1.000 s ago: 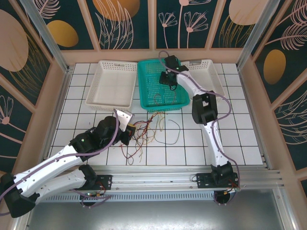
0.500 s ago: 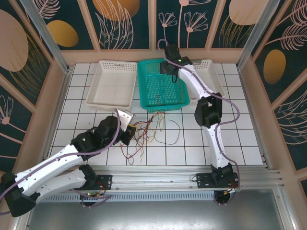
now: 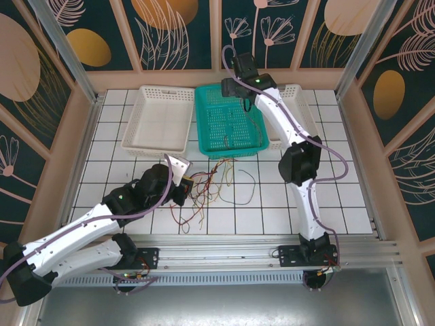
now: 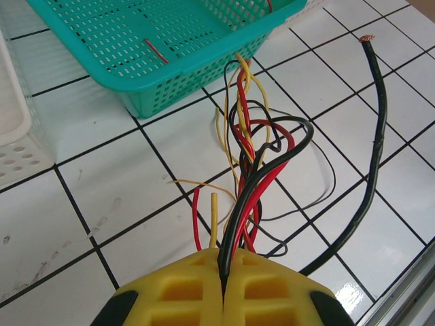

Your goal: Untangle the cables

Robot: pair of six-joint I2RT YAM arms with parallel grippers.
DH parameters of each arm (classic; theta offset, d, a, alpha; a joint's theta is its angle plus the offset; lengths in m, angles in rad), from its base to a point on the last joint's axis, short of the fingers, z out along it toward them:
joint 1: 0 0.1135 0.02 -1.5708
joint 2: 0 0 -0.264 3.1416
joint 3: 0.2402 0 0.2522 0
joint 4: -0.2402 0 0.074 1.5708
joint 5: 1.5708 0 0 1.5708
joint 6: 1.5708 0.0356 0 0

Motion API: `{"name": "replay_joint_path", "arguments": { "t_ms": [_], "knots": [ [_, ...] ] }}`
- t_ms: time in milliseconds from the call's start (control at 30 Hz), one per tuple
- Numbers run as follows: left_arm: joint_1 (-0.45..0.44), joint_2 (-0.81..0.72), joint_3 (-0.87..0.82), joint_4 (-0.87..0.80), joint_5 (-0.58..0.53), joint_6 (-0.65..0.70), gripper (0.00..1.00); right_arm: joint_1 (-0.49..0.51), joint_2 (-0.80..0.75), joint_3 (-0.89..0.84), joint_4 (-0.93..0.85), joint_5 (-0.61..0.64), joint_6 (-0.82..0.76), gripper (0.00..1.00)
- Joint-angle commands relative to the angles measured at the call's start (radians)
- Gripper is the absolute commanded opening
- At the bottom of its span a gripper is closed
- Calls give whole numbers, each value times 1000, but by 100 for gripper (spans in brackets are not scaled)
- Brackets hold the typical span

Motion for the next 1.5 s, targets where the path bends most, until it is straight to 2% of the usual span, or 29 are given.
{"name": "replay_joint_path", "arguments": {
  "t_ms": [0, 100, 200, 333, 433, 500, 567, 767, 933, 1200, 1267, 1467],
  "knots": [
    [2, 3, 2, 17, 1, 15, 0, 9, -98, 17, -12, -77, -33, 80],
    [2, 8, 2, 16, 2, 15, 0, 11, -153, -30, 41, -218, -26, 83],
    [3, 8, 2, 14, 1, 15, 0, 15, -186, -43, 68, -279, -21, 85],
    [3, 8, 3, 13, 1, 13, 0, 27, -202, -17, 40, -190, -38, 85],
    [3, 9, 2, 11, 1, 13, 0, 27, -231, -39, -3, -77, -31, 85],
    [3, 8, 2, 11, 0, 11, 0, 29, -263, -95, -25, -9, -23, 84],
    [2, 6, 2, 11, 1, 11, 0, 30, -325, -234, -15, 29, -15, 84],
    [2, 19, 4, 11, 9, 12, 0, 28, -423, -575, 80, 16, 17, 82],
    [2, 19, 3, 11, 10, 11, 0, 27, -434, -708, 151, 28, 27, 80],
    [3, 16, 3, 10, 6, 11, 0, 2, -344, -739, 197, 42, 1, 77],
    [3, 16, 4, 11, 6, 11, 0, -3, -314, -727, 198, 16, -6, 72],
    [2, 17, 4, 10, 7, 11, 0, -19, -236, -699, 197, 10, -15, 68]
  ]
}}
